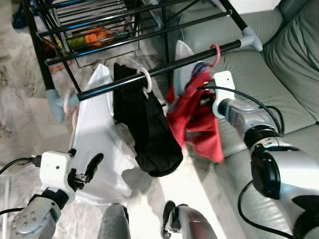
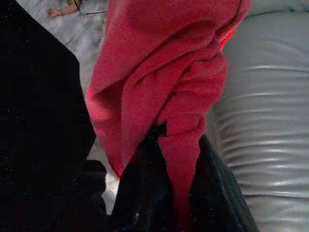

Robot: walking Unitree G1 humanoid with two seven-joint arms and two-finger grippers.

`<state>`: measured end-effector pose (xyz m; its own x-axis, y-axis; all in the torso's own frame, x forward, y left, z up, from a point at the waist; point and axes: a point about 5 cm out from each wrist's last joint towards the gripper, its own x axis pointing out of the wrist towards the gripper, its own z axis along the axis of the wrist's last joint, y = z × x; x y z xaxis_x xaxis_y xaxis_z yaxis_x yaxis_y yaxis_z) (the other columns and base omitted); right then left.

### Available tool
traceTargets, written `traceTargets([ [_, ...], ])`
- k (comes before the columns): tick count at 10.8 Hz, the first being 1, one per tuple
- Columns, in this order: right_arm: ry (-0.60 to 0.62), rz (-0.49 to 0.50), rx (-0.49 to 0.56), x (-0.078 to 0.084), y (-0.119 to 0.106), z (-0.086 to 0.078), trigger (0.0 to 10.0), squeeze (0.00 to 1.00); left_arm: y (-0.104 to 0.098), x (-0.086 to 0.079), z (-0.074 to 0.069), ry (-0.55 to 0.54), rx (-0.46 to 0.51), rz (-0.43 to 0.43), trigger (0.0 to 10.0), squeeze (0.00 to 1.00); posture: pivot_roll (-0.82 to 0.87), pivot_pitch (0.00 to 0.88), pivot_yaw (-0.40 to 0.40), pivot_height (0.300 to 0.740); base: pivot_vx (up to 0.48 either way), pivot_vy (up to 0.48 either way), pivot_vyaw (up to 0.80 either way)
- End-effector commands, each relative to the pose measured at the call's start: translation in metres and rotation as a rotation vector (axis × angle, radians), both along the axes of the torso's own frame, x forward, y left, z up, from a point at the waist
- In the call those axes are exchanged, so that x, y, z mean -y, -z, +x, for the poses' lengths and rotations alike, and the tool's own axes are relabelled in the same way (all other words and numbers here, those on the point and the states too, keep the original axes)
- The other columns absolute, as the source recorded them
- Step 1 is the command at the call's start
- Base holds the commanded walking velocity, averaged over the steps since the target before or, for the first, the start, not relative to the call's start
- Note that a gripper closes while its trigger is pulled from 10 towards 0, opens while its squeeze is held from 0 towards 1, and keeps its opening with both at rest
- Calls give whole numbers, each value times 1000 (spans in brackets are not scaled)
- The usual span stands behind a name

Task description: Hang hanger

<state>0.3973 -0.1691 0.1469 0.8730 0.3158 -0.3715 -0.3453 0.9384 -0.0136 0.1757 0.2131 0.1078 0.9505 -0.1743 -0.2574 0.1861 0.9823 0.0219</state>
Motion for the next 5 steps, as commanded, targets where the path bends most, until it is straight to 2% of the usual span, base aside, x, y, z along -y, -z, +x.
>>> traceTargets([
  [1,18,-21,-101,5,24,-10,10000,0,3,-8,-6,-38,-43,23,10000,0,290,300,-46,740,0,0,0],
  [2,31,-39,-88,8,23,-10,10000,0,4,-8,-5,-38,-43,23,10000,0,285,296,-46,740,0,0,0],
  [4,92,-95,-63,29,26,-13,10000,0,6,-3,4,-26,-38,12,10000,0,258,275,-46,740,0,0,0],
  [5,106,-87,-65,36,26,-15,10000,592,8,-1,8,-23,-37,8,10000,0,249,261,-48,740,0,0,0],
])
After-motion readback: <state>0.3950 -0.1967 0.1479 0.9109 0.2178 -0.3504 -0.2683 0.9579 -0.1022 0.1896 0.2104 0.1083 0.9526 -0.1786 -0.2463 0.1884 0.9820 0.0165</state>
